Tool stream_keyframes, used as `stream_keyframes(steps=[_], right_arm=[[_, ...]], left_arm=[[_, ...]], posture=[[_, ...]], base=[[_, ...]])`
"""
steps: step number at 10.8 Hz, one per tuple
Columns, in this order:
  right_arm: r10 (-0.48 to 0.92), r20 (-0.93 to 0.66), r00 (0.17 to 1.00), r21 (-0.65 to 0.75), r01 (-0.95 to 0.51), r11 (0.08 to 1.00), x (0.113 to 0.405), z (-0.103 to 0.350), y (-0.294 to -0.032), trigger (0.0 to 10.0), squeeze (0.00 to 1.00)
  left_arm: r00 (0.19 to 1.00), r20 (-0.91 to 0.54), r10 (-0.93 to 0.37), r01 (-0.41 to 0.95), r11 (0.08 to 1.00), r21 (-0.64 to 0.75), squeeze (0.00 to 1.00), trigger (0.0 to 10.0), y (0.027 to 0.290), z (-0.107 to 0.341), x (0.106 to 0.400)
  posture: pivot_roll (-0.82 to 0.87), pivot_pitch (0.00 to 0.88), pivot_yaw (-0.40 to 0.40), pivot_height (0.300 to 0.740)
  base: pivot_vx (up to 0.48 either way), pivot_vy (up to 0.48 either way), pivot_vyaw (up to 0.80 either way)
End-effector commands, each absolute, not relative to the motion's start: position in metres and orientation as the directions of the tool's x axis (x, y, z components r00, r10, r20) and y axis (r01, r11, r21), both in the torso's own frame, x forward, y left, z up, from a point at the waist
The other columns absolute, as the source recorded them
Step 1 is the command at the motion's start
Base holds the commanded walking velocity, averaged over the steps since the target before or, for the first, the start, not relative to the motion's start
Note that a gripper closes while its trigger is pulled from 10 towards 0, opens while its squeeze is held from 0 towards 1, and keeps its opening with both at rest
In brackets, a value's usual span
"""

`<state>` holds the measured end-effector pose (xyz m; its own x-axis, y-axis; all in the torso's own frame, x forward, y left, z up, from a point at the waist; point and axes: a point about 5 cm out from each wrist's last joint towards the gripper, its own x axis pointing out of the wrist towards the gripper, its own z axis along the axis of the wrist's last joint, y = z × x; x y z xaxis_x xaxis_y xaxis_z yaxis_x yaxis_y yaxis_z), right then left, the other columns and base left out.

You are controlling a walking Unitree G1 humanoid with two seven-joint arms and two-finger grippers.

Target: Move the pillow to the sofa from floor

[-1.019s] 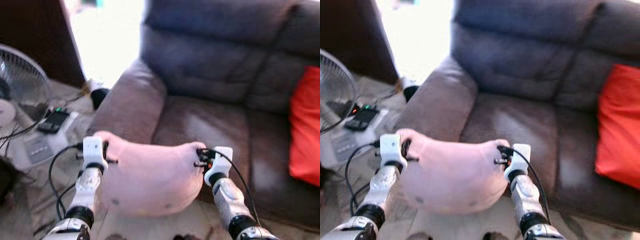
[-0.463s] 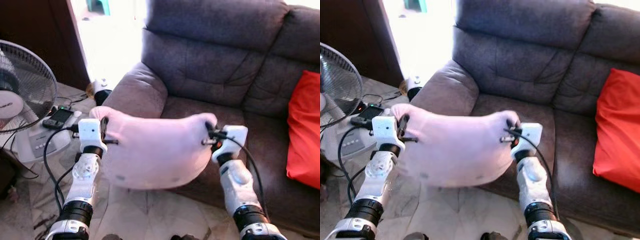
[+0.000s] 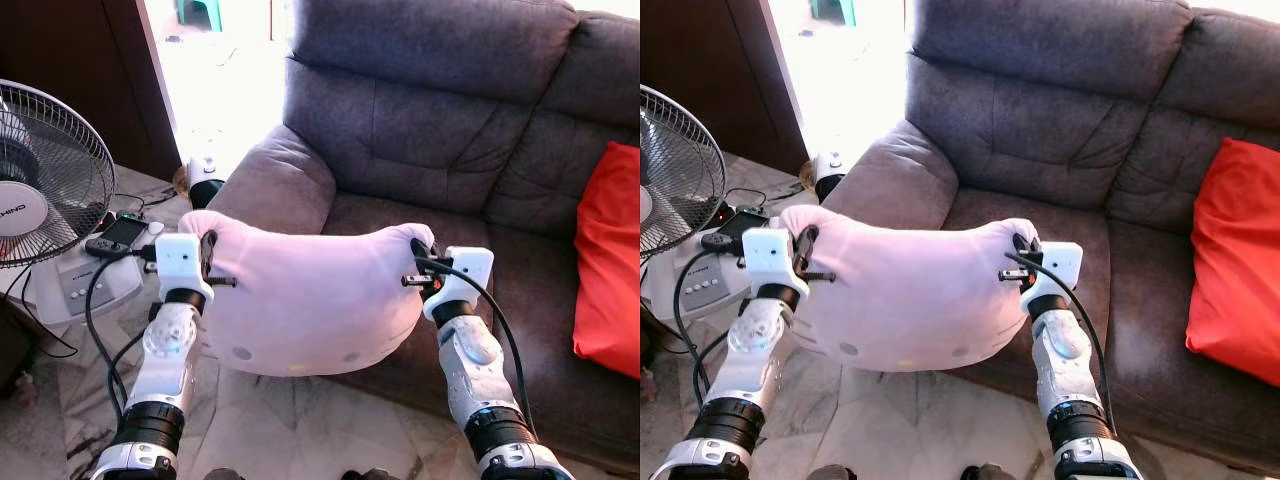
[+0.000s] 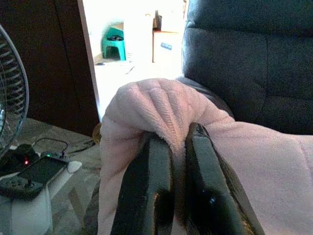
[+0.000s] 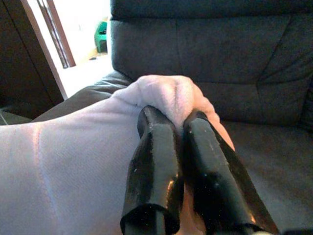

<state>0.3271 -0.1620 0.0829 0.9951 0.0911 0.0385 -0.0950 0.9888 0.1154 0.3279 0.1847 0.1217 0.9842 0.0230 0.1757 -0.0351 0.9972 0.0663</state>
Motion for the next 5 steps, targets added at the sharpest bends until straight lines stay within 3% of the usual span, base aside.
stream_keyframes(steps=[1,5], right_arm=[[-0.001,0.097,0.995,0.129,-0.012,0.992,0.330,0.097,-0.180,10.0,0.00],[-0.031,0.131,0.991,0.135,0.013,0.991,0.330,0.106,-0.184,10.0,0.00]], left_arm=[[0.960,0.269,0.076,-0.093,0.994,0.052,0.00,10.0,0.198,0.146,0.330],[0.959,0.282,0.035,-0.055,0.996,0.064,0.00,10.0,0.187,0.153,0.328]], posture=[[0.10,0.009,-0.075,0.740],[0.10,0.000,-0.076,0.740]], base=[[0.000,0.000,0.00],[0.000,0.000,0.00]])
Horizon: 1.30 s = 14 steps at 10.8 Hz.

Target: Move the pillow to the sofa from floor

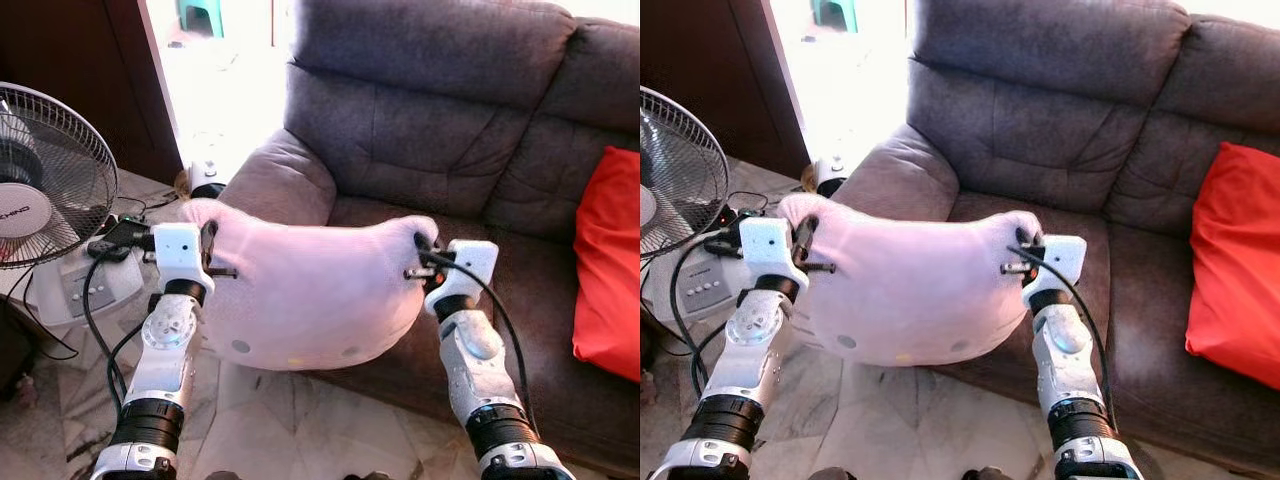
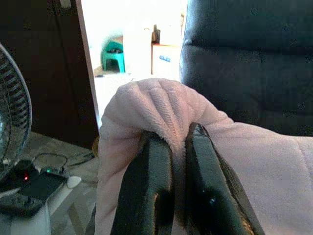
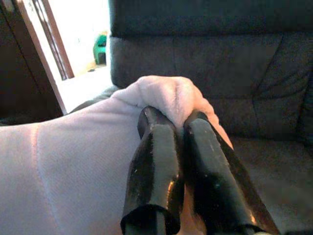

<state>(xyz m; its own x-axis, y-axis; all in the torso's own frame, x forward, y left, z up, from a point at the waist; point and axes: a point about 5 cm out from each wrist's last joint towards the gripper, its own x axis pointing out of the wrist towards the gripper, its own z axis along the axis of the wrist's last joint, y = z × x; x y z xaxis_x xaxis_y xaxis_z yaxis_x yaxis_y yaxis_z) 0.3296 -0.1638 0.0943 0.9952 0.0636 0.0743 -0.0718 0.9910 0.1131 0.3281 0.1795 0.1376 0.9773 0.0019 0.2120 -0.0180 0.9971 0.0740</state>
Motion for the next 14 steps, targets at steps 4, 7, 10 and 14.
stream_keyframes(steps=[4,7,10,14], right_arm=[[-0.071,0.129,0.989,0.147,0.052,0.988,0.324,0.104,-0.185,10.0,0.00],[-0.066,0.127,0.990,0.156,0.046,0.987,0.323,0.107,-0.182,10.0,0.00],[-0.054,0.143,0.988,0.178,0.028,0.984,0.331,0.117,-0.180,10.0,0.00],[-0.042,0.159,0.986,0.175,0.014,0.984,0.333,0.122,-0.175,10.0,0.00]], left_arm=[[0.955,0.294,-0.035,0.007,0.995,0.099,0.00,10.0,0.176,0.160,0.325],[0.961,0.273,-0.051,0.021,0.993,0.113,0.00,10.0,0.175,0.160,0.326],[0.962,0.273,-0.026,-0.004,0.994,0.108,0.00,10.0,0.178,0.164,0.329],[0.963,0.268,-0.012,-0.019,0.994,0.112,0.00,10.0,0.181,0.165,0.330]], posture=[[0.10,0.000,-0.073,0.740],[0.10,0.000,-0.071,0.740],[0.10,0.015,-0.084,0.740],[0.11,0.037,-0.087,0.740]], base=[[0.000,0.000,0.00],[0.000,0.000,0.00],[0.000,0.000,-0.49],[0.000,0.000,-0.15]])
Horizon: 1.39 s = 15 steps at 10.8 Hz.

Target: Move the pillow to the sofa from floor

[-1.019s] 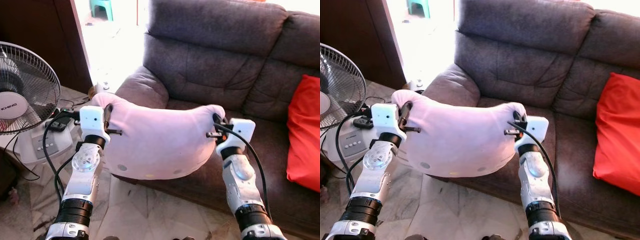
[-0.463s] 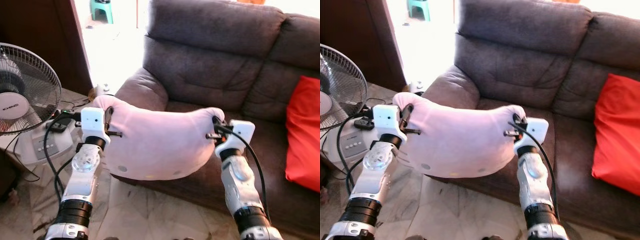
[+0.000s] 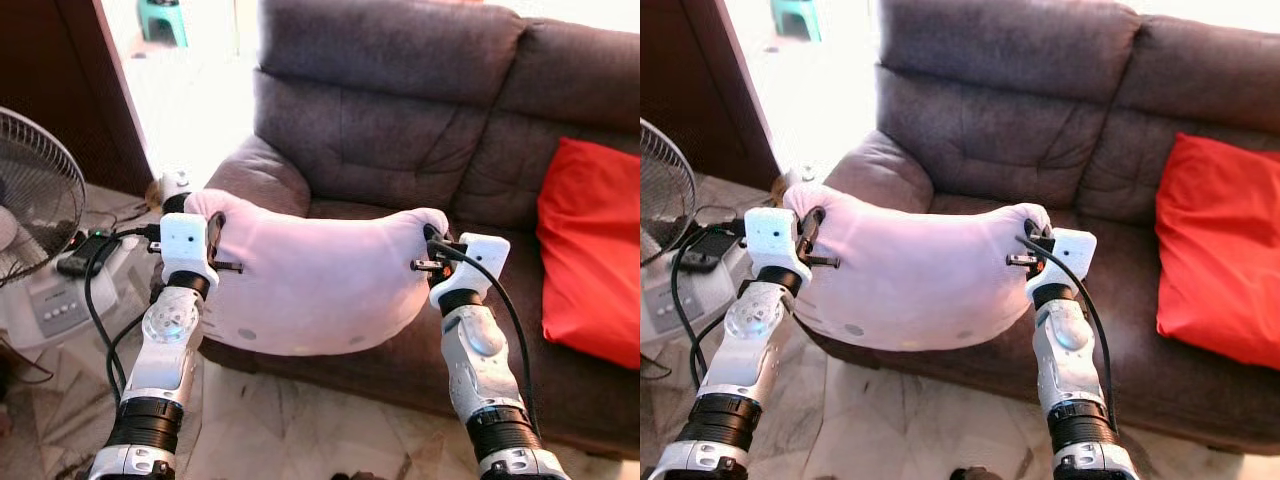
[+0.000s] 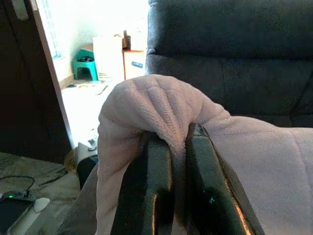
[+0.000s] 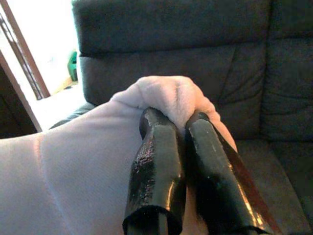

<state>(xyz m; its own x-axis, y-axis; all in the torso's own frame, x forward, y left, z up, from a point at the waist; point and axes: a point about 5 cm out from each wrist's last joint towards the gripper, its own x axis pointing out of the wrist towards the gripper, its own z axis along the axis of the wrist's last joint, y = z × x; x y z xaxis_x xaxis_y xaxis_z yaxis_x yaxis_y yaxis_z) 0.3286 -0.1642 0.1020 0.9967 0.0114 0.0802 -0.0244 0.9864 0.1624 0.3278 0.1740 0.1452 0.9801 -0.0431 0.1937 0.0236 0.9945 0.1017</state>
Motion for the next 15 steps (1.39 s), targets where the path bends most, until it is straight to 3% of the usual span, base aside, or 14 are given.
stream_keyframes(steps=[1,11,15], right_arm=[[-0.044,0.160,0.986,0.171,0.016,0.985,0.334,0.123,-0.175,10.0,0.00],[-0.048,0.104,0.993,0.180,0.029,0.983,0.329,0.103,-0.171,10.0,0.00],[-0.044,0.162,0.986,0.160,0.018,0.987,0.333,0.115,-0.172,10.0,0.00]], left_arm=[[0.963,0.271,-0.011,-0.019,0.994,0.110,0.00,10.0,0.181,0.166,0.330],[0.968,0.238,-0.084,0.043,0.984,0.170,0.00,10.0,0.177,0.170,0.338],[0.970,0.230,-0.082,0.043,0.984,0.171,0.00,10.0,0.179,0.168,0.338]], posture=[[0.11,0.042,-0.087,0.740],[0.14,0.006,-0.015,0.740],[0.13,0.000,-0.026,0.740]], base=[[0.000,0.000,0.00],[0.000,0.000,-0.07],[0.242,0.000,-0.37]])
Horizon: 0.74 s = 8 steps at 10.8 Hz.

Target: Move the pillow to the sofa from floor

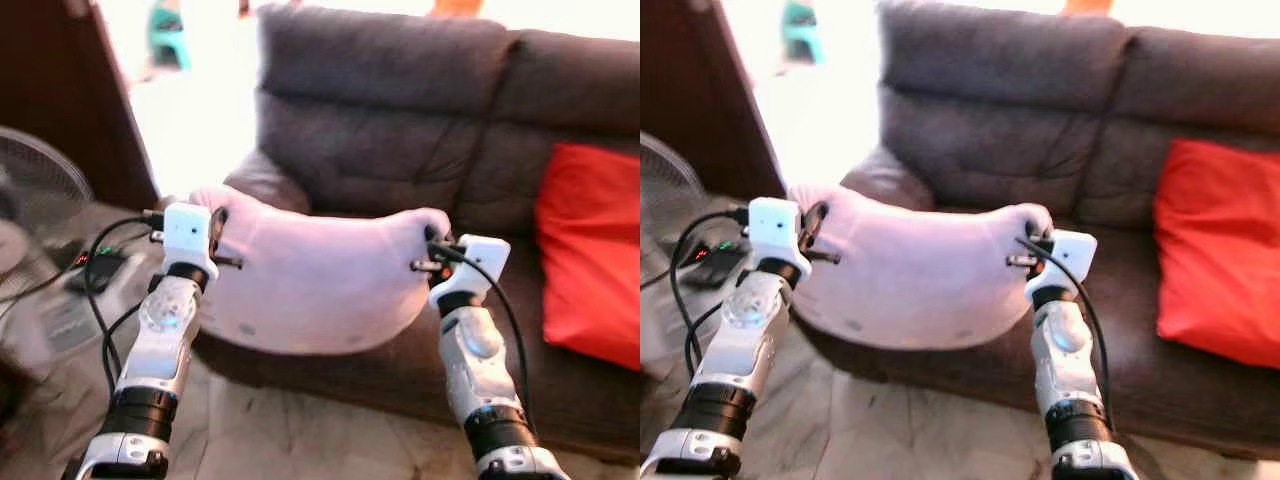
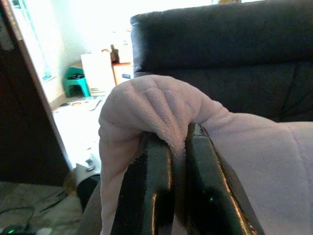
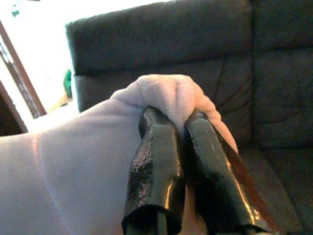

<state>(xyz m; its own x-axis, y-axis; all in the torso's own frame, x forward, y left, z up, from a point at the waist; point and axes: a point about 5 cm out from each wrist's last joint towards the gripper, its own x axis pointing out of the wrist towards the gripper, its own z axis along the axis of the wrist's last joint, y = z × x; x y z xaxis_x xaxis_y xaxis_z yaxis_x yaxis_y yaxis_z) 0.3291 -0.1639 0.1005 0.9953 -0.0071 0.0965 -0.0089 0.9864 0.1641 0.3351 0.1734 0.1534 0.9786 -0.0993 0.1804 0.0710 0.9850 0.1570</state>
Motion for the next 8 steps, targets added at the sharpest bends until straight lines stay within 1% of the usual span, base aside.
stream_keyframes(steps=[1,7,8], right_arm=[[-0.034,0.172,0.985,0.166,0.005,0.986,0.3340,0.1182,-0.1691,10.0,0.00],[-0.029,0.183,0.983,0.126,0.006,0.992,0.3371,0.1241,-0.1697,10.0,0.00],[-0.027,0.173,0.985,0.116,0.007,0.993,0.3376,0.1229,-0.1686,10.0,0.00]], left_arm=[[0.970,0.231,-0.077,0.040,0.986,0.162,0.00,10.0,0.1779,0.1664,0.3374],[0.968,0.242,-0.071,0.036,0.989,0.145,0.00,10.0,0.1736,0.1651,0.3358],[0.967,0.243,-0.072,0.037,0.989,0.146,0.00,10.0,0.1730,0.1658,0.3362]], posture=[[0.13,0.000,-0.034,0.740],[0.12,0.000,-0.053,0.740],[0.12,0.002,-0.053,0.740]], base=[[0.240,0.000,0.00],[0.261,0.000,0.00],[0.296,0.000,-0.48]])
